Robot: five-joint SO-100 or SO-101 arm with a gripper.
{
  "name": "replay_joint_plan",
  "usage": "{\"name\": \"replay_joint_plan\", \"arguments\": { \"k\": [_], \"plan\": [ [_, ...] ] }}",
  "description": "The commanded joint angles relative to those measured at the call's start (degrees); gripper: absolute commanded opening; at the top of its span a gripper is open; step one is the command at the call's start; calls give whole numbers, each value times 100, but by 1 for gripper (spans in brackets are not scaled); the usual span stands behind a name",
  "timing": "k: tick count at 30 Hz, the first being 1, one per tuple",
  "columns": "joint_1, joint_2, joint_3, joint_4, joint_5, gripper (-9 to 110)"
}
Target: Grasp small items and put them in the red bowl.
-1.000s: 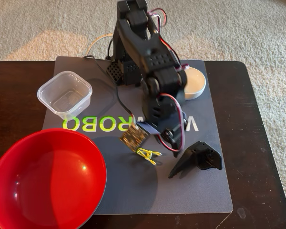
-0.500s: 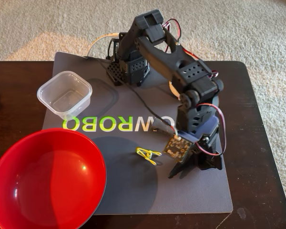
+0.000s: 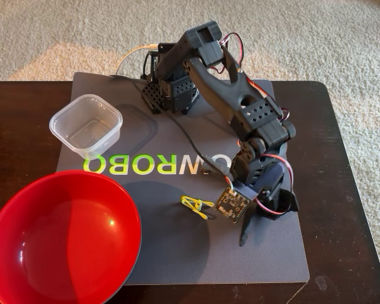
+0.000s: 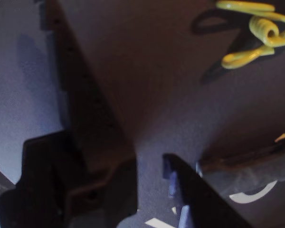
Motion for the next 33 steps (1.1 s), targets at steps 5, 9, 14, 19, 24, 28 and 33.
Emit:
{"name": "replay_joint_plan", "arguments": {
  "k": [5, 9, 14, 19, 24, 28, 33],
  "plan": [
    [211, 18, 88, 44, -149, 0],
    [360, 510, 132, 53, -193, 0],
    [650, 1600, 229, 176, -220, 0],
    [1037, 3085, 158, 492, -123, 0],
    [2391, 3902, 132, 800, -44, 0],
    [4052, 3577, -158, 782, 466, 0],
    [5212, 1916, -1485, 738, 1116, 0]
  ]
}}
